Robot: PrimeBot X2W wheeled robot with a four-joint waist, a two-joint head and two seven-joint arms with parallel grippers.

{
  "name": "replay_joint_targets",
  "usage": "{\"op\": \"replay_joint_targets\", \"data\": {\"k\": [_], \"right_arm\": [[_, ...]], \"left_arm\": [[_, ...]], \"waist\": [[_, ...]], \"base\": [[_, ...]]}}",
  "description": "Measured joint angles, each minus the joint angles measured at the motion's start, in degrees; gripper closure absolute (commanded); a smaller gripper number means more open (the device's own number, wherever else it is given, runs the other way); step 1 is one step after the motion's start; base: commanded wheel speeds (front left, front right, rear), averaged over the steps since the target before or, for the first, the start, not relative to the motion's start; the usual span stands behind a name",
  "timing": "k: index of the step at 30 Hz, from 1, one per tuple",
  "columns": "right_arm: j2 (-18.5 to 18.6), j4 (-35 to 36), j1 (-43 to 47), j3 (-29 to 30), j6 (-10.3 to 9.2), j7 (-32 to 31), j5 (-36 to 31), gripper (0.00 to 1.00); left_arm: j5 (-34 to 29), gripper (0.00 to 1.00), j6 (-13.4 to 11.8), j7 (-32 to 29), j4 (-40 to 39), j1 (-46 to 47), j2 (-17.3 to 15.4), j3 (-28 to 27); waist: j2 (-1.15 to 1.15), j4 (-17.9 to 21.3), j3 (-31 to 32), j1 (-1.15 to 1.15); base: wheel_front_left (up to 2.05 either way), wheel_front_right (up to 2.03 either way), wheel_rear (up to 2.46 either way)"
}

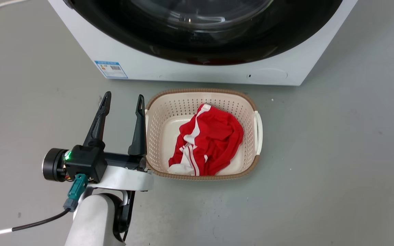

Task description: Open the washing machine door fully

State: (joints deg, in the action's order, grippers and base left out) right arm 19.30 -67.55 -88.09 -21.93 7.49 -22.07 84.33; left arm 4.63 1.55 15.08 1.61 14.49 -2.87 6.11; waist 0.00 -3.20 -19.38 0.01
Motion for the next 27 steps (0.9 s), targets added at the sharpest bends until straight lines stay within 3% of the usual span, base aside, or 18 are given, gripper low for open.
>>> {"op": "replay_joint_targets", "data": {"k": [17,27], "right_arm": [[-1.48,-2.32,-4.36,-3.48,0.0,-3.22,-3.61,1.0],[-1.41,1.6,-3.9,-3.53,-0.01,-9.28,-2.31,1.0]], "left_arm": [[0.07,0.0,-0.81,-0.01,-0.92,2.43,0.01,0.41],[0.08,0.0,-1.05,-0.01,-0.6,3.27,0.0,0.75]], "waist": [[0.0,-0.84,-7.16,0.0],[0.0,-0.59,-7.72,0.0]], "base": [[0.0,0.0,0.0],[0.0,0.0,0.0]]}}
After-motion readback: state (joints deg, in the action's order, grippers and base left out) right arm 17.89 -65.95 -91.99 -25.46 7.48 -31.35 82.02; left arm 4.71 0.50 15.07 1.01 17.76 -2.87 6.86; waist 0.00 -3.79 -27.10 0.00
